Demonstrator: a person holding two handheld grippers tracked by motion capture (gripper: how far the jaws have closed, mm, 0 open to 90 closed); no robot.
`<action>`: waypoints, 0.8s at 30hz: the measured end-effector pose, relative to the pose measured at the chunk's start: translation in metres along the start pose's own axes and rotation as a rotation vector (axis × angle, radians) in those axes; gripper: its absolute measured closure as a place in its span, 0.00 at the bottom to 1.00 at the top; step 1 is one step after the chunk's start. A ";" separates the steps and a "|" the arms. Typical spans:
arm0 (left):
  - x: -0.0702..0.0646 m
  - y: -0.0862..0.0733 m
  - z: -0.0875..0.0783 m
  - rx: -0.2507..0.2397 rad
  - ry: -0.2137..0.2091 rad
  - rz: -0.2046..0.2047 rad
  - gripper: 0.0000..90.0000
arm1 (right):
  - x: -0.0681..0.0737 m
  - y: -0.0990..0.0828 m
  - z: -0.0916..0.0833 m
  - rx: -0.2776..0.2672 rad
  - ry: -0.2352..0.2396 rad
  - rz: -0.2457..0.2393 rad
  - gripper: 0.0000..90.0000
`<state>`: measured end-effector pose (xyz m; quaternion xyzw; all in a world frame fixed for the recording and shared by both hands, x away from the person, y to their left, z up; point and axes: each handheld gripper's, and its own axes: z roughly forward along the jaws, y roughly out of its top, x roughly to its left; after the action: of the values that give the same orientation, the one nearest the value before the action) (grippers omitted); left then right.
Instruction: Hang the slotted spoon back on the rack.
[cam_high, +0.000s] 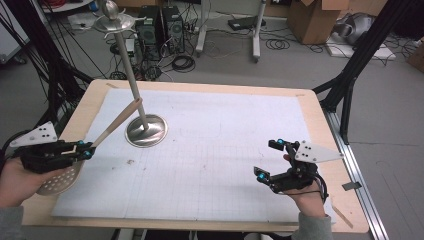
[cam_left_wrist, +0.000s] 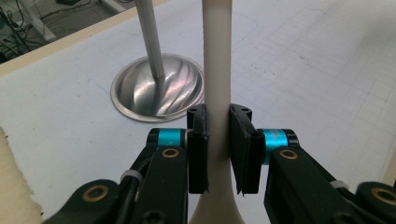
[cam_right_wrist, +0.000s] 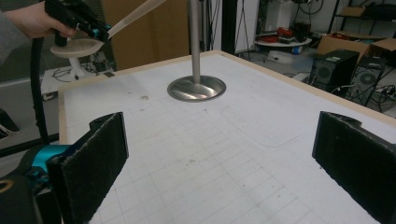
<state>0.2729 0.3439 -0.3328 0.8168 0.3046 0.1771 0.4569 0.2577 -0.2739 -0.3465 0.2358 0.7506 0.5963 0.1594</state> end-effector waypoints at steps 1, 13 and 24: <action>0.000 0.000 -0.001 -0.004 0.002 -0.002 0.86 | 0.000 0.000 0.000 0.000 0.000 0.000 0.03; 0.012 0.006 -0.015 -0.060 0.028 -0.046 0.86 | -0.001 0.000 -0.001 -0.007 -0.002 0.000 0.03; 0.015 0.021 -0.039 -0.140 0.053 -0.062 0.86 | 0.000 0.000 -0.001 -0.004 -0.004 0.004 0.03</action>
<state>0.2691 0.3704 -0.2940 0.7680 0.3287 0.2052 0.5099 0.2576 -0.2746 -0.3465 0.2382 0.7485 0.5978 0.1603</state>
